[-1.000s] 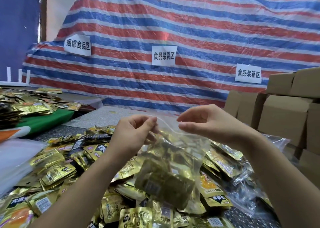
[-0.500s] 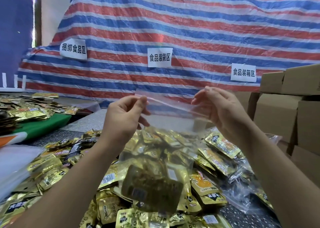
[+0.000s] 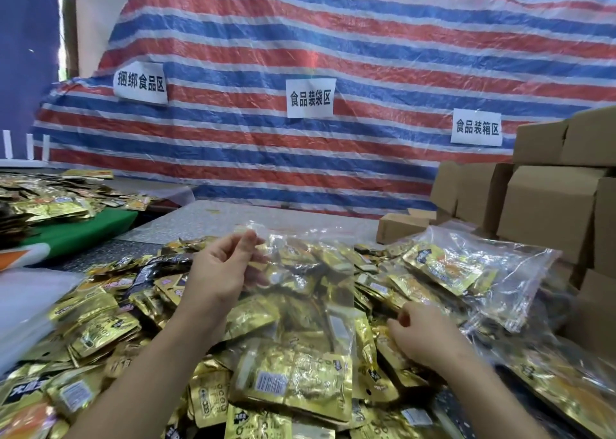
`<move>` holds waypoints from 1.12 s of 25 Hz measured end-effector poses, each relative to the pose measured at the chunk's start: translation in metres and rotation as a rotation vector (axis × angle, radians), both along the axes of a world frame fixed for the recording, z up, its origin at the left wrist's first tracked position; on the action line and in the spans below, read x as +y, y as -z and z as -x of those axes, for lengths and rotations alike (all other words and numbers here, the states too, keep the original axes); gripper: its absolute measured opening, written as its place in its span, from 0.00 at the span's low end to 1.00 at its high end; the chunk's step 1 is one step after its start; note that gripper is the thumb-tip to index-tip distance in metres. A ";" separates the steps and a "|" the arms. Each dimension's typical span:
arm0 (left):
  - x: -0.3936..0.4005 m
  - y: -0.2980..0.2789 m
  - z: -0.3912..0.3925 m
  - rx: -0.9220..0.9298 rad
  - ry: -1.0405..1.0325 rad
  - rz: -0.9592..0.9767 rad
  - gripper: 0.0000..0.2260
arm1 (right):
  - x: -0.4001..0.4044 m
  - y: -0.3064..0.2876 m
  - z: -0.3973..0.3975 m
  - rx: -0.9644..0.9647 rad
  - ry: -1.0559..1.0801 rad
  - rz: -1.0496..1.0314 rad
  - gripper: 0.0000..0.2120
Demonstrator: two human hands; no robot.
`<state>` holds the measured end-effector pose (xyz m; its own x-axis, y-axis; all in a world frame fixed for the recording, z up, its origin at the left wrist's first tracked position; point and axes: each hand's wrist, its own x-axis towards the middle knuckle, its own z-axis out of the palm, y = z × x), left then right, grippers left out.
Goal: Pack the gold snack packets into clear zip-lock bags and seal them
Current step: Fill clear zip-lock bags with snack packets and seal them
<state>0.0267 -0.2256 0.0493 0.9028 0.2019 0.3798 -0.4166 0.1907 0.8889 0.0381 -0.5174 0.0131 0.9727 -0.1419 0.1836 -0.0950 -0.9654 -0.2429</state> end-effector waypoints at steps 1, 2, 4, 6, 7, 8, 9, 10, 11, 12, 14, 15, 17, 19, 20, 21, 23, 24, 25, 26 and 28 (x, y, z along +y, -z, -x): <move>-0.002 0.001 0.000 0.000 0.009 -0.008 0.15 | -0.005 0.000 -0.001 0.016 0.029 0.048 0.13; -0.004 0.002 0.001 0.000 0.016 -0.017 0.15 | -0.009 0.000 -0.001 0.050 0.048 0.074 0.15; -0.007 0.004 0.002 0.001 0.024 -0.029 0.15 | -0.015 0.004 -0.002 0.125 0.059 0.064 0.20; -0.008 0.005 0.003 0.004 0.032 -0.045 0.15 | -0.017 0.005 0.000 0.149 0.064 -0.019 0.24; -0.008 0.005 0.003 0.001 0.041 -0.049 0.16 | -0.017 0.004 0.002 0.154 0.059 -0.052 0.25; -0.008 0.005 0.004 -0.004 0.051 -0.050 0.15 | -0.016 0.003 0.004 0.159 0.046 -0.064 0.26; -0.007 0.005 0.004 -0.007 0.059 -0.049 0.15 | -0.015 0.002 0.006 0.156 0.027 -0.061 0.27; -0.007 0.004 0.005 -0.005 0.061 -0.048 0.15 | -0.013 0.001 0.008 0.144 0.014 -0.051 0.27; -0.007 0.004 0.005 0.000 0.059 -0.049 0.14 | -0.011 0.000 0.010 0.115 0.008 -0.051 0.25; -0.007 0.004 0.005 0.004 0.055 -0.053 0.13 | -0.009 -0.001 0.011 0.089 0.009 -0.070 0.23; -0.007 0.004 0.005 0.014 0.053 -0.057 0.13 | -0.006 -0.003 0.014 0.072 0.016 -0.149 0.26; -0.007 0.004 0.005 0.018 0.053 -0.055 0.13 | -0.004 -0.005 0.015 0.085 0.023 -0.208 0.29; -0.008 0.003 0.005 0.023 0.051 -0.050 0.13 | -0.004 -0.007 0.016 0.131 0.046 -0.348 0.34; -0.007 0.003 0.006 0.025 0.053 -0.044 0.12 | -0.012 -0.011 0.020 0.198 0.042 -0.417 0.30; -0.007 0.003 0.006 0.026 0.057 -0.043 0.12 | -0.019 -0.014 0.022 0.231 0.024 -0.434 0.27; -0.006 0.003 0.006 0.026 0.062 -0.044 0.12 | -0.027 -0.018 0.025 0.257 -0.003 -0.449 0.24; -0.006 0.003 0.008 0.022 0.080 -0.046 0.12 | -0.043 -0.029 0.032 0.270 -0.055 -0.458 0.18; -0.006 0.002 0.008 0.020 0.087 -0.049 0.12 | -0.048 -0.034 0.037 0.253 -0.070 -0.477 0.18; -0.007 0.002 0.008 0.020 0.092 -0.057 0.12 | -0.052 -0.038 0.039 0.224 -0.076 -0.556 0.19; -0.007 0.002 0.008 0.018 0.093 -0.069 0.11 | -0.055 -0.040 0.038 0.196 -0.068 -0.712 0.21; -0.007 0.003 0.009 0.007 0.102 -0.095 0.11 | -0.053 -0.042 0.033 0.159 -0.070 -1.169 0.24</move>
